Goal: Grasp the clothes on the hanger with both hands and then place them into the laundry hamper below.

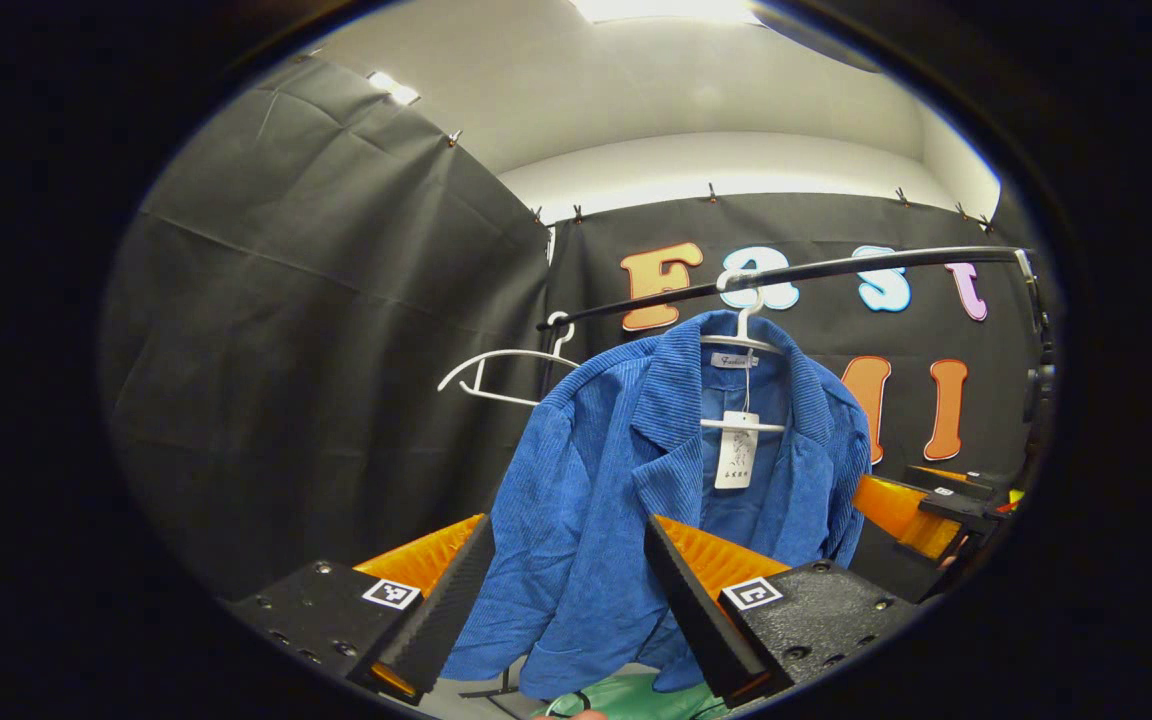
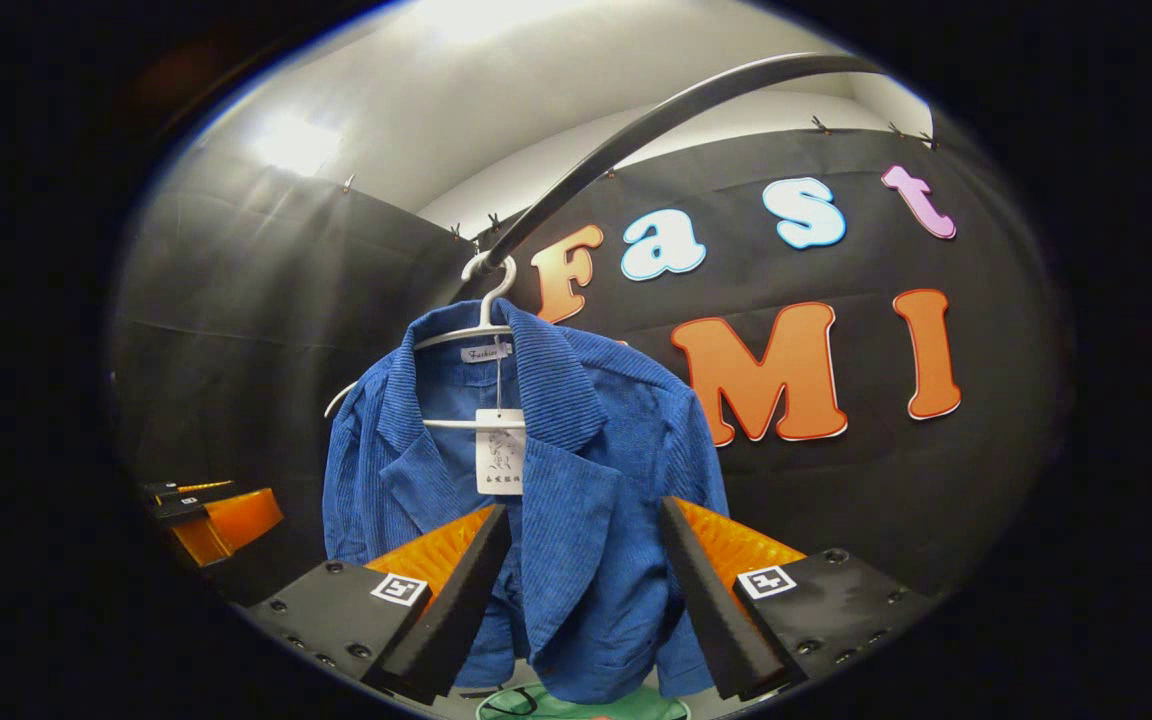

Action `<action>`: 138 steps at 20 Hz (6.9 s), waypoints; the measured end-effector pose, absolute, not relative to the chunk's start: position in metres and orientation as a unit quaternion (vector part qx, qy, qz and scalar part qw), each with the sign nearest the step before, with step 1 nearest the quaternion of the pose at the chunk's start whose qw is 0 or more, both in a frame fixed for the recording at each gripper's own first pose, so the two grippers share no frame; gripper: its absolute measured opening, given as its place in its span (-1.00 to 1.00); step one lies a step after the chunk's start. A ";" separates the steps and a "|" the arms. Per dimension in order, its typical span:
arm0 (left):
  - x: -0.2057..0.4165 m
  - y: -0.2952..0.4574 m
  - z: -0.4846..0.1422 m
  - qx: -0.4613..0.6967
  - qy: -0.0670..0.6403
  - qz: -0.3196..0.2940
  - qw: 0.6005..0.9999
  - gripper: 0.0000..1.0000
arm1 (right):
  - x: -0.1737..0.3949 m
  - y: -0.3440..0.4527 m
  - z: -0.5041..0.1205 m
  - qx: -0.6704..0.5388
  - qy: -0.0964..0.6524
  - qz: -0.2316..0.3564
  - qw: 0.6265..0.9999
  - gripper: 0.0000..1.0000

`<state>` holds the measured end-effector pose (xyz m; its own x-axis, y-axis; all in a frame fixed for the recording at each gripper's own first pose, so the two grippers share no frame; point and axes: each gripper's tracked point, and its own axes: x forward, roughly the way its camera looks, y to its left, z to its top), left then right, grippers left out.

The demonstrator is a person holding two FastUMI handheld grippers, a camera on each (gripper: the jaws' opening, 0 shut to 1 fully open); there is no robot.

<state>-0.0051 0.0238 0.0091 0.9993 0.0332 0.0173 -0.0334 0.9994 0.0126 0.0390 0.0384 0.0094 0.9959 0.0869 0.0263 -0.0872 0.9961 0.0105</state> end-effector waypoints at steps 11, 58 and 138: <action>-0.021 0.065 0.011 0.034 -0.003 0.062 0.997 0.83 | 0.130 0.055 -0.061 -0.012 0.051 -0.008 0.999 0.95; 0.105 0.030 -0.064 0.147 -0.040 0.058 0.987 -0.82 | 0.017 0.007 0.061 0.005 -0.082 0.064 0.995 -0.77; 0.153 0.017 0.000 -0.212 0.022 -0.236 0.948 0.26 | 0.026 0.010 0.099 -0.074 -0.124 0.012 0.989 -0.77</action>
